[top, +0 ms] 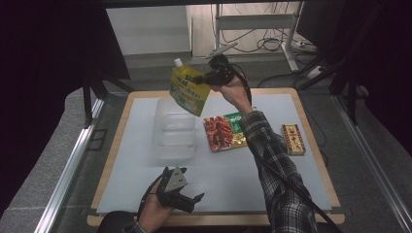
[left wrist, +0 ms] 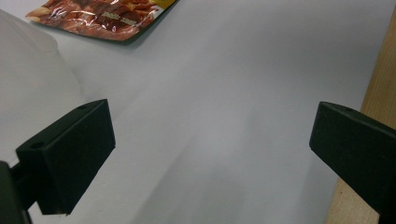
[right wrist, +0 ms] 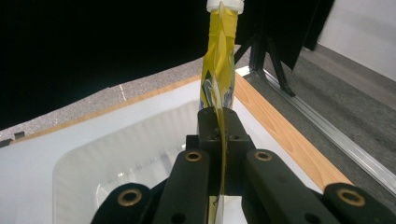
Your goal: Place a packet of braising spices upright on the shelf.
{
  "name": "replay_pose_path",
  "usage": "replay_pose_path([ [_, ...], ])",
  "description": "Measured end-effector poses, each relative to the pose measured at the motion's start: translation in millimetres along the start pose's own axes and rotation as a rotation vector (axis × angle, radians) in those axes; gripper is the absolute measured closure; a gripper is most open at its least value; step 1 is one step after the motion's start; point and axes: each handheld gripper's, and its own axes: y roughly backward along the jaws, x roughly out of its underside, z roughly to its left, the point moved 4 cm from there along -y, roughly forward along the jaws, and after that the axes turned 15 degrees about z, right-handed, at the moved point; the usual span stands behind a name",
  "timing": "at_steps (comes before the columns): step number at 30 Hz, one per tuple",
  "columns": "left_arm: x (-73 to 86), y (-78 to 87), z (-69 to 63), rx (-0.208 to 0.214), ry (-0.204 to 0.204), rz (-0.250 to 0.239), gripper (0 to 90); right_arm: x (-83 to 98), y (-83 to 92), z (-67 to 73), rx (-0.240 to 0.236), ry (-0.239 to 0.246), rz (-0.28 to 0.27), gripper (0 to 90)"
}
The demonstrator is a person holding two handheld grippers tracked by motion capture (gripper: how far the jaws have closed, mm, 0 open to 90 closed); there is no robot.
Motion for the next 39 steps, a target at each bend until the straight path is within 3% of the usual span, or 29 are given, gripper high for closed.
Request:
replay_pose_path([
  [13, -0.2, -0.1, -1.0, 0.002, -0.004, 0.002, 0.0, -14.0, -31.7, 5.6, -0.014, 0.037, 0.057, 89.2],
  [25, -0.2, -1.4, -2.3, 0.006, -0.008, 0.008, 0.0, -8.9, -77.1, 9.4, -0.016, 0.051, 0.167, 89.2],
  [34, -0.6, -1.8, -3.2, 0.007, -0.009, 0.008, 0.0, -7.3, -80.4, 5.9, -0.008, -0.012, 0.154, 87.7],
  [37, -0.3, -2.3, -2.7, 0.005, -0.008, 0.012, 0.0, -5.9, -77.9, 5.7, 0.012, -0.026, 0.139, 75.0],
  [39, -0.1, -2.7, -2.4, 0.003, -0.005, 0.015, 0.0, -5.9, -77.0, 5.8, 0.016, -0.026, 0.135, 73.2],
])
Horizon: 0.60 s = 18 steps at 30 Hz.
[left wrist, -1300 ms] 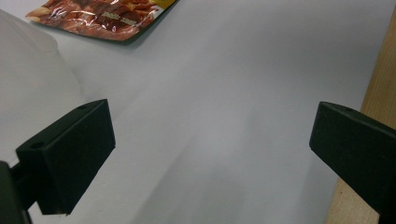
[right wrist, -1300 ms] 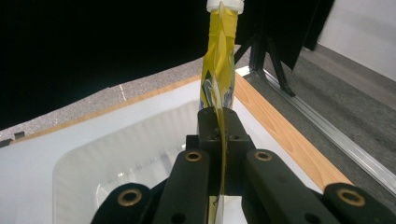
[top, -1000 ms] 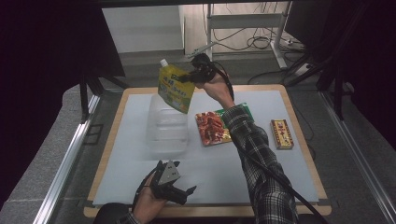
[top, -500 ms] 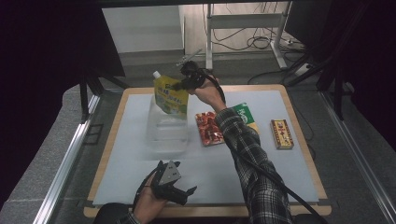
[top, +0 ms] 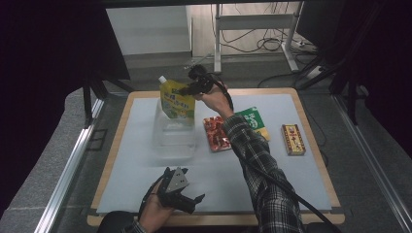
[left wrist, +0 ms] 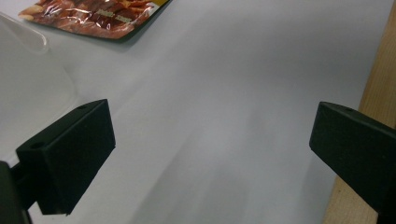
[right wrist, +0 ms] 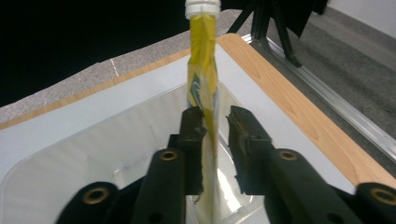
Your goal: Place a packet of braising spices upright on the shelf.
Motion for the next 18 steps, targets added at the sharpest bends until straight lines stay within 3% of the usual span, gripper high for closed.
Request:
replay_pose_path([
  [6, 0.2, -0.6, -0.3, -0.004, -0.005, 0.005, 0.0, 5.3, 8.4, 0.6, 0.044, -0.018, -0.009, 53.3],
  [10, 0.2, -1.6, -0.8, -0.004, -0.008, 0.009, 0.0, 11.8, 9.9, 1.8, 0.083, -0.006, 0.007, 44.1],
  [18, 0.7, -2.4, -0.4, -0.009, -0.009, 0.015, 0.0, 19.7, 14.8, 6.2, 0.113, 0.008, 0.004, 30.7],
])
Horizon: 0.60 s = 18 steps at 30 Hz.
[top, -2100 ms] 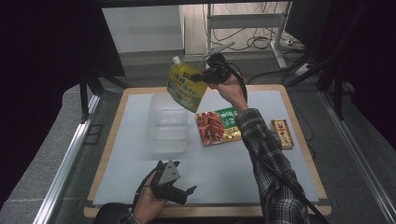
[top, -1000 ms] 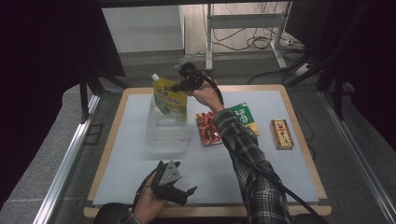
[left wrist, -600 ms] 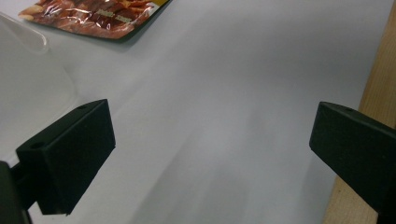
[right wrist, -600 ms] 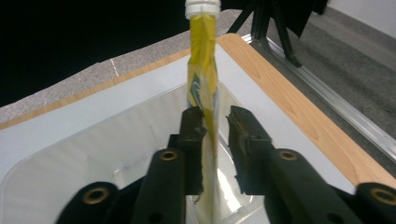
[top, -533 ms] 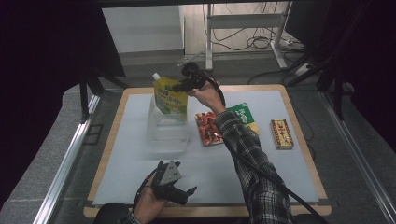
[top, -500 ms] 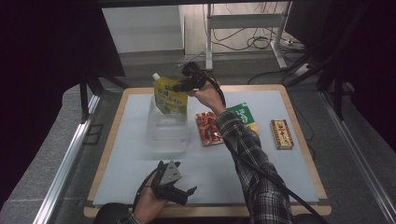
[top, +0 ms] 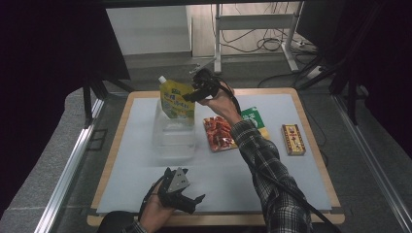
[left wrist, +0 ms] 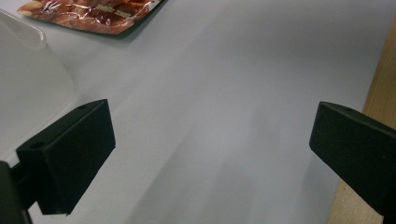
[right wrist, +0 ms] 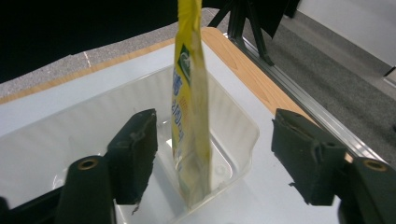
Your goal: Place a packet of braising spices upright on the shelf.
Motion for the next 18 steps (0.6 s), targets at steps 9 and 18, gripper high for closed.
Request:
replay_pose_path([
  [9, -0.1, -1.4, -1.1, -0.002, -0.005, 0.006, 0.0, 6.0, 7.9, 8.3, -0.003, 0.04, -0.013, 19.7],
  [18, -0.1, -2.6, -1.5, 0.0, -0.006, 0.007, 0.0, 14.9, 14.1, 13.1, -0.015, 0.047, -0.024, 3.2],
])
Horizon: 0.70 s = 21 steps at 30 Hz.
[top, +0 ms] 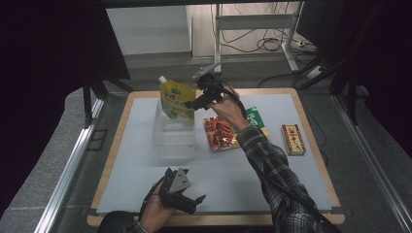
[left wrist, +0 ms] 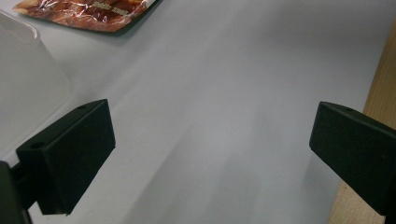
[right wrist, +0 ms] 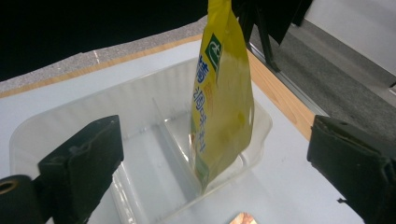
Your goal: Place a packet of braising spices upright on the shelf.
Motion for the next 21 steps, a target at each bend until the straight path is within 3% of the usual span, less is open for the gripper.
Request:
replay_pose_path([
  [4, 0.0, -0.8, -0.8, 0.0, -0.002, 0.002, 0.0, 6.1, 5.7, 3.1, 0.011, 0.002, -0.003, 1.4],
  [12, 0.6, 0.3, 2.4, -0.006, 0.005, -0.004, 0.0, 18.3, 20.8, 10.3, -0.016, 0.029, -0.041, 0.0],
  [21, 0.6, -0.4, 2.6, -0.004, 0.004, -0.006, 0.0, 35.7, 27.9, 18.8, -0.023, 0.036, -0.035, 0.0],
])
